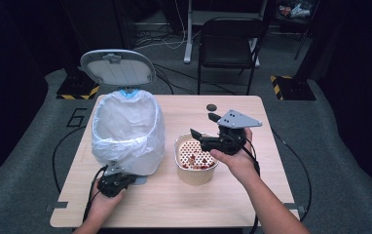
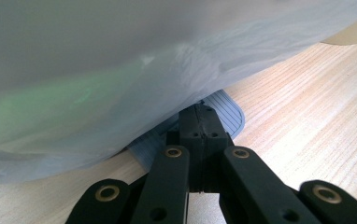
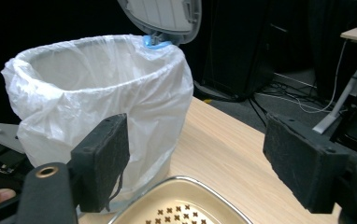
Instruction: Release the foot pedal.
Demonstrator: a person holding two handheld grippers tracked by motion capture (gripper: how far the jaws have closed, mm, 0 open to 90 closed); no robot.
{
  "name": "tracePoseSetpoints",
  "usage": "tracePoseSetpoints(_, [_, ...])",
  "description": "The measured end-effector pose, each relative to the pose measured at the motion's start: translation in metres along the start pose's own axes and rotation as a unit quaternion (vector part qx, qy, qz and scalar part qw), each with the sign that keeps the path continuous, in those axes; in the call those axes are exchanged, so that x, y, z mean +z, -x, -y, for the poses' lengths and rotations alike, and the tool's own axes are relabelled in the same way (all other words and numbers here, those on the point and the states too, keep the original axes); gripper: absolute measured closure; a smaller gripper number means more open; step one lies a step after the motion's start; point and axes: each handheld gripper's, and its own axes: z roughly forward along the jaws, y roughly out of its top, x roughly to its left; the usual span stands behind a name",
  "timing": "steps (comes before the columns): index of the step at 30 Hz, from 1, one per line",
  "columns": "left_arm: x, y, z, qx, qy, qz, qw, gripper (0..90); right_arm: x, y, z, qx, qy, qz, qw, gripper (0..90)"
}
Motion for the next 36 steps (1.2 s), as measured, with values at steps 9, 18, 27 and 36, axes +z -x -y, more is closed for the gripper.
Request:
tracePoseSetpoints(9, [-0.002, -0.001, -0.001, -0.016, -0.007, 0.027, 0.9995, 83.5, -0.015, 0.013, 0.025, 0.02, -0.005, 0.028, 0.9994, 22.8])
tracePoseSetpoints(18, [-0.016, -0.004, -0.009, 0.025, 0.016, 0.048, 0.9984, 74.3, -0.028, 0.025, 0.052, 0.048, -0.009, 0.054, 0.9974, 22.9])
tracePoseSetpoints(27, [-0.026, 0.0, -0.007, 0.024, 0.013, 0.043, 0.9987, 62.0, -0.039, 0.032, 0.083, 0.064, -0.018, 0.076, 0.9949, 22.9])
tracePoseSetpoints(36, [-0.037, -0.004, -0.007, -0.014, 0.019, 0.045, 0.9987, 60.2, -0.047, 0.035, 0.114, 0.074, -0.027, 0.102, 0.9917, 23.3])
